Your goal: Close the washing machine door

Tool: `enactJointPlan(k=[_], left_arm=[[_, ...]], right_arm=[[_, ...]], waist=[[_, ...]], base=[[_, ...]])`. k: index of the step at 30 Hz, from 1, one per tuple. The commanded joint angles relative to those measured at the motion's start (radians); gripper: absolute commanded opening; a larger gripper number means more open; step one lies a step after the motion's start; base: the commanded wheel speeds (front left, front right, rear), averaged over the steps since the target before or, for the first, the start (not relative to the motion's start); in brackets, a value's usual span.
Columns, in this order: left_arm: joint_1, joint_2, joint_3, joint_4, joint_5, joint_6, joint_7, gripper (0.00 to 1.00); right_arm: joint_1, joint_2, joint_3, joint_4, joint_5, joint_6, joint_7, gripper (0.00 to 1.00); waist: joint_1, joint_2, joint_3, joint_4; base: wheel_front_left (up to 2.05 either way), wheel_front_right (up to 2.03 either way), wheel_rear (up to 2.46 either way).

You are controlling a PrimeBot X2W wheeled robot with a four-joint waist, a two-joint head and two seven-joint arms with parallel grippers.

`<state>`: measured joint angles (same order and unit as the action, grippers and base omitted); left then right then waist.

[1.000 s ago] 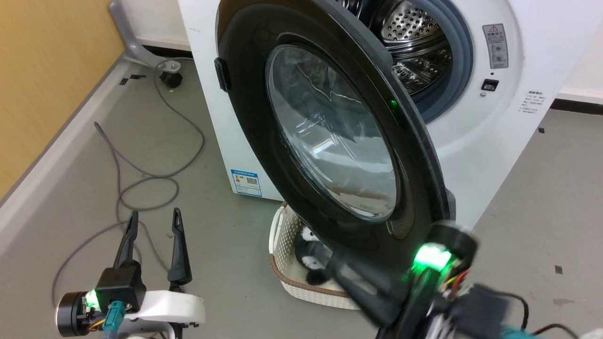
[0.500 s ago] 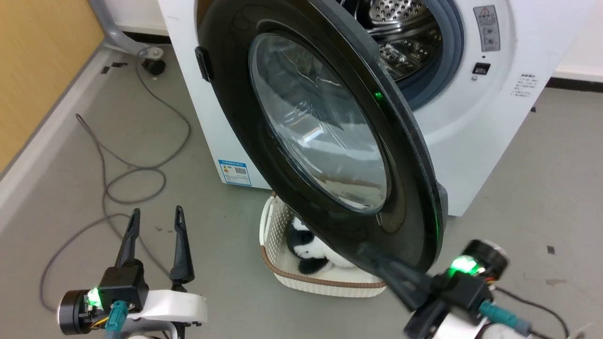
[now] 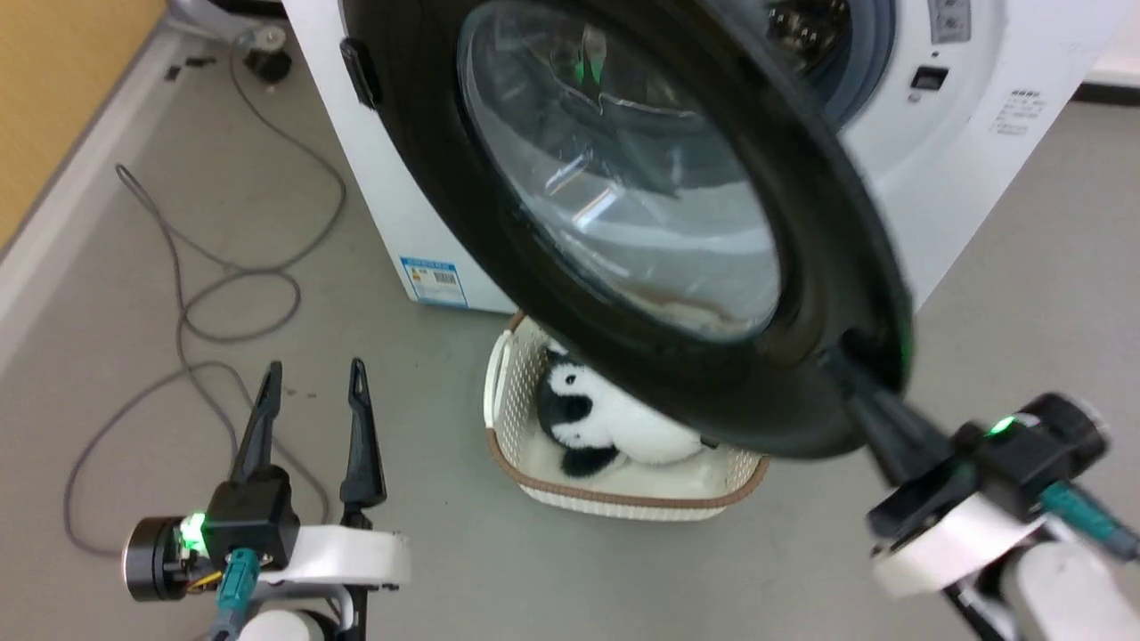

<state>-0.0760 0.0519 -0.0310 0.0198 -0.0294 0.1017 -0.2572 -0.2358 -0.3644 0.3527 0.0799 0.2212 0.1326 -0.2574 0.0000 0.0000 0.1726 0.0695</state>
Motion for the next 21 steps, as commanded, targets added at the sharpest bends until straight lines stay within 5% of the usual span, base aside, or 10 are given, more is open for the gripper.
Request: enactJointPlan(k=[1, 12, 21], left_arm=[[-0.026, -0.001, -0.005, -0.011, -0.001, 0.005, -0.005, 1.0], [-0.131, -0.001, -0.061, -0.042, -0.008, 0.019, -0.005, 1.0], [-0.172, -0.002, -0.093, -0.052, -0.024, 0.043, -0.005, 1.0]], right_arm=[[-0.022, 0.012, -0.051, 0.011, 0.01, -0.002, -0.004, 0.0], [-0.268, 0.035, -0.24, 0.125, -0.019, -0.002, -0.004, 0.0], [-0.481, -0.027, -0.292, 0.296, -0.033, -0.002, -0.004, 0.0]], waist=[[0.0, 0.0, 0.033, 0.001], [0.0, 0.0, 0.199, 0.026], [0.0, 0.0, 0.276, 0.049]], base=[[0.0, 0.0, 0.0], [0.0, 0.0, 0.0], [0.0, 0.0, 0.0]])
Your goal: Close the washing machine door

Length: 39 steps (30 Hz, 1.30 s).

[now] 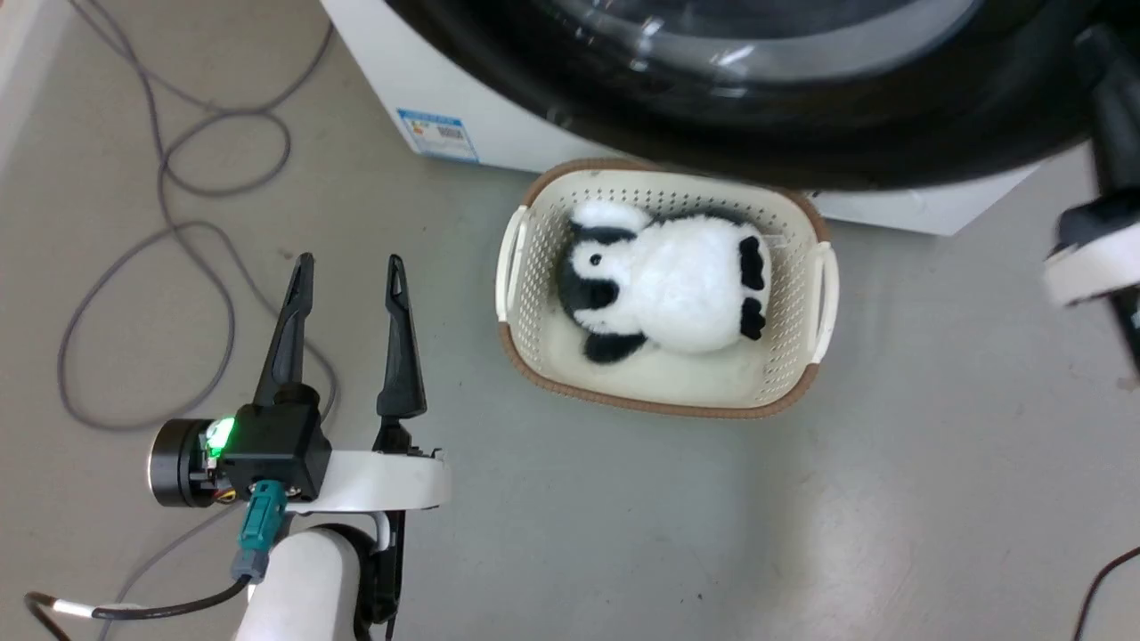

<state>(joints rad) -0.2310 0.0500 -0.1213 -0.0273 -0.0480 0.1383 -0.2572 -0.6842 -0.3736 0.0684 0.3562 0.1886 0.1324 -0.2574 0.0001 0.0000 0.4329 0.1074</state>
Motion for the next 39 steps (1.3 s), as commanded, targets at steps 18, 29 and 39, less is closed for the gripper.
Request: enactJointPlan(k=[18, 29, 39], left_arm=[[-0.021, 0.0, -0.013, 0.002, -0.015, 0.027, -0.005, 1.0], [0.041, 0.0, 0.021, 0.033, 0.007, 0.015, -0.005, 1.0], [0.122, 0.002, 0.038, 0.063, 0.025, -0.002, -0.005, 1.0]], right_arm=[[-0.145, -0.034, -0.062, 0.171, -0.053, -0.002, -0.004, 0.0], [0.031, 0.093, -0.262, -0.221, -0.146, -0.002, -0.004, 0.0], [0.267, 0.221, -0.221, -0.506, -0.174, -0.002, -0.004, 0.0]], waist=[[-0.0001, 0.0, 0.009, 0.028], [-0.0001, 0.0, -0.122, -0.003], [-0.0001, 0.0, -0.277, -0.058]], base=[[0.0, 0.0, 0.0], [0.0, 0.0, 0.0], [0.0, 0.0, 0.0]])
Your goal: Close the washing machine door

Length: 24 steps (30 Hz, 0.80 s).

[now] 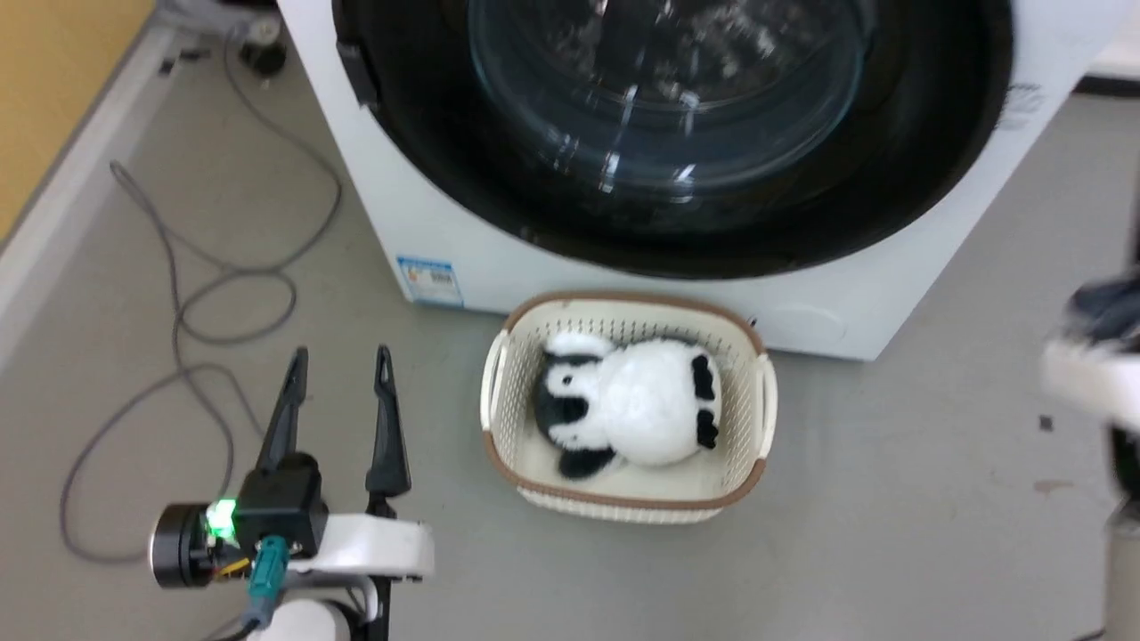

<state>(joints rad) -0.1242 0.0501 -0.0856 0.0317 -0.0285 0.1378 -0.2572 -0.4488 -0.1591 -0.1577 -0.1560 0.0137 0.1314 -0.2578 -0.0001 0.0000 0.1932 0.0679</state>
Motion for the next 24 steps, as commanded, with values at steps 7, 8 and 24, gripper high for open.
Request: enactJointPlan(k=[7, 8, 24], left_arm=[[0.078, 0.006, 0.009, 0.019, 0.01, -0.006, -0.005, 1.0], [0.088, 0.007, 0.01, 0.02, 0.011, -0.006, -0.005, 1.0], [0.15, 0.018, 0.005, 0.028, 0.021, -0.001, -0.005, 1.0]], right_arm=[[0.197, 0.067, 0.065, 0.103, 0.029, -0.001, -0.004, 0.43], [0.214, 0.075, 0.064, 0.112, 0.03, -0.001, -0.004, 1.0], [0.445, 0.109, 0.048, 0.186, 0.135, -0.001, -0.004, 1.0]], waist=[[0.0001, 0.0, -0.13, -0.044], [0.0001, 0.0, -0.142, -0.048], [0.0001, 0.0, -0.217, -0.065]], base=[[0.0, 0.0, 0.0], [0.0, 0.0, 0.0], [0.0, 0.0, 0.0]])
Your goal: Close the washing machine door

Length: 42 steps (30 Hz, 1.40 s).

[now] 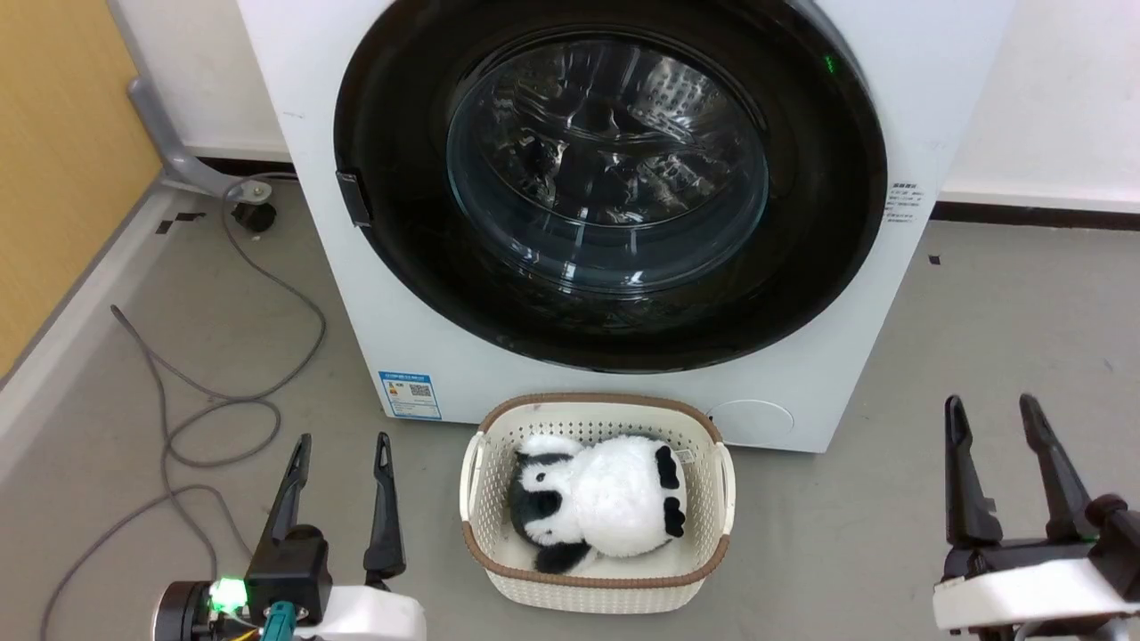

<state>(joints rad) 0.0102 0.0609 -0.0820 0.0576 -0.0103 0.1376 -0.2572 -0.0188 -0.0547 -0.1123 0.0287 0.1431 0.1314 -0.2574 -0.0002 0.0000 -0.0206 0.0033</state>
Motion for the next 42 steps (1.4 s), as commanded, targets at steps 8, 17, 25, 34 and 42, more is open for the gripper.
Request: enactJointPlan(k=[8, 17, 25, 34, 42], left_arm=[[0.011, 0.008, -0.003, 0.006, 0.0, 0.0, 0.002, 0.0], [0.009, 0.007, 0.002, 0.002, 0.0, -0.009, 0.018, 0.0], [0.008, 0.006, 0.008, -0.002, 0.001, -0.017, 0.034, 0.0], [0.006, 0.005, 0.014, -0.007, 0.002, -0.027, 0.052, 0.0], [0.005, 0.003, 0.019, -0.011, 0.003, -0.036, 0.069, 0.0]], right_arm=[[0.014, 0.0, 0.006, 0.0, 0.009, 0.0, 0.001, 0.0], [0.015, 0.0, 0.012, -0.002, 0.0, 0.0, 0.017, 0.0], [0.015, 0.001, 0.019, -0.004, -0.01, 0.0, 0.033, 0.0], [0.015, 0.001, 0.027, -0.006, -0.021, 0.0, 0.051, 0.0], [0.016, 0.001, 0.034, -0.008, -0.031, 0.0, 0.068, 0.0]], waist=[[0.0002, 0.0, -0.009, 0.0], [0.0002, 0.0, -0.007, 0.0], [0.0002, 0.0, -0.005, -0.001], [0.0002, 0.0, -0.003, -0.001], [0.0002, 0.0, -0.001, -0.001]], base=[[0.0, 0.0, 0.0], [0.0, 0.0, 0.0], [0.0, 0.0, 0.0], [0.0, 0.0, 0.0], [0.0, 0.0, 0.0]])
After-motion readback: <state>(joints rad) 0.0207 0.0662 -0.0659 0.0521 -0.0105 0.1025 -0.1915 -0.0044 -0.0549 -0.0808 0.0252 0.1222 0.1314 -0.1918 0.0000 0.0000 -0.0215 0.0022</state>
